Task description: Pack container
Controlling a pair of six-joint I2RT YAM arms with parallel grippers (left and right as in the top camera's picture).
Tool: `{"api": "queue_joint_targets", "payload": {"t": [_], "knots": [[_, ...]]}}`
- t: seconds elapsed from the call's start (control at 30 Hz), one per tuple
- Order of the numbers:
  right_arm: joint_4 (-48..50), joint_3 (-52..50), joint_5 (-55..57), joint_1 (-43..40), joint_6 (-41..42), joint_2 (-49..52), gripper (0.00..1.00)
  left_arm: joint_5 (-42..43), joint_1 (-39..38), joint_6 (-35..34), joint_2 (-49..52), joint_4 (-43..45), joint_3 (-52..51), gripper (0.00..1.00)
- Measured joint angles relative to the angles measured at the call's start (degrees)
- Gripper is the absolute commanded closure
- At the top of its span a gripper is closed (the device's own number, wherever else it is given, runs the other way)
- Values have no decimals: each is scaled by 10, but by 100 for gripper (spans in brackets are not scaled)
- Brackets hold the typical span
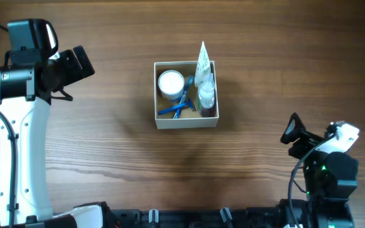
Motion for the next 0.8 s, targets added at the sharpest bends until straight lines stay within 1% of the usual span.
{"api": "queue_joint_targets", "payload": {"t": [0.37, 0.63, 0.8], "knots": [[24, -80, -39, 0, -21, -69, 0, 0, 0, 0, 0, 0, 0, 0], [25, -124, -48, 0, -20, -96, 0, 0, 0, 0, 0, 0, 0, 0], [25, -161, -50, 0, -3, -124, 0, 0, 0, 0, 0, 0, 0, 0]]}}
